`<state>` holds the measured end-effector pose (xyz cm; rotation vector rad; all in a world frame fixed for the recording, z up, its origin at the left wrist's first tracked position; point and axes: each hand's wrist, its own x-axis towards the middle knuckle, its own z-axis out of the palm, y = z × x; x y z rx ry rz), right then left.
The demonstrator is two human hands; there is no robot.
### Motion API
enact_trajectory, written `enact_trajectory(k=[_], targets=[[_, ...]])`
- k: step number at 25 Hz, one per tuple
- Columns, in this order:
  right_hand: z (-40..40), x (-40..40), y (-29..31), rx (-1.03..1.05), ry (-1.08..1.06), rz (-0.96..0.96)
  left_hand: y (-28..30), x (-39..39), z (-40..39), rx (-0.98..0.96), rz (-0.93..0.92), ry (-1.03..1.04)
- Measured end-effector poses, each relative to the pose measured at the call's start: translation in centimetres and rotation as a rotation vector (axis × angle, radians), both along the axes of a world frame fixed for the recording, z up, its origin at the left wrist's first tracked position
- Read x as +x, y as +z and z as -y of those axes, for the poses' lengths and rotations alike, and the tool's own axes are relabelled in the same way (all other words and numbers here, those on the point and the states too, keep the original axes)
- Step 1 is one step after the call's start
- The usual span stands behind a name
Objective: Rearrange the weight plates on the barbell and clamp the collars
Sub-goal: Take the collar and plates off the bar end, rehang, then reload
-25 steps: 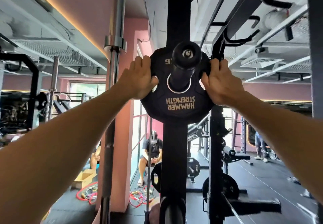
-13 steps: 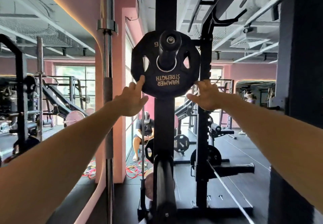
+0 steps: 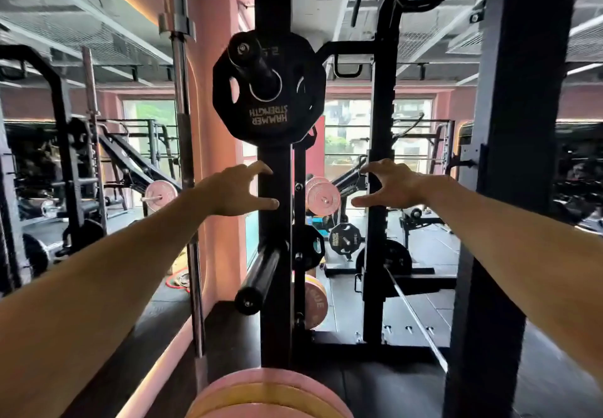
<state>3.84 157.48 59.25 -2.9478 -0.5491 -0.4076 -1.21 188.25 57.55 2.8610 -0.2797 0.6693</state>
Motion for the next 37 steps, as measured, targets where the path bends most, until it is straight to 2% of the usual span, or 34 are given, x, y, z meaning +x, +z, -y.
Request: enact_trajectory(k=[6,10,18,26,32,37], targets=[[8.6,-2.9,-0.7,-0.067,0.066,-0.03,-2.0,-5.3,8.2,-0.075,-0.034,0.071],[13.5,-6.3,-0.7,-0.024,0.093,-0.057,-2.5,-9.7,12.8,-0.067,-0.047,0.125],[21.1,-15.2,-0.6,0.03,0.143,-0.067,-2.7,-19.3,22.1,-0.126,-0.031,0.1],[33.7,-24.4,-3.4,0.071,0.071,-0.082,-5.3,-28.4,30.9,-0.167,-0.092,0.052],[43.1,-25.5,-5.7,0.112,-0.021,-0.122,-5.8,-28.1,37.2,-0.155,-0.152,0.041],[49.2,-21.8,-7.7,0.138,-0.078,-0.139,-8.0,-22.7,43.4,-0.18,-0.15,-0.026]])
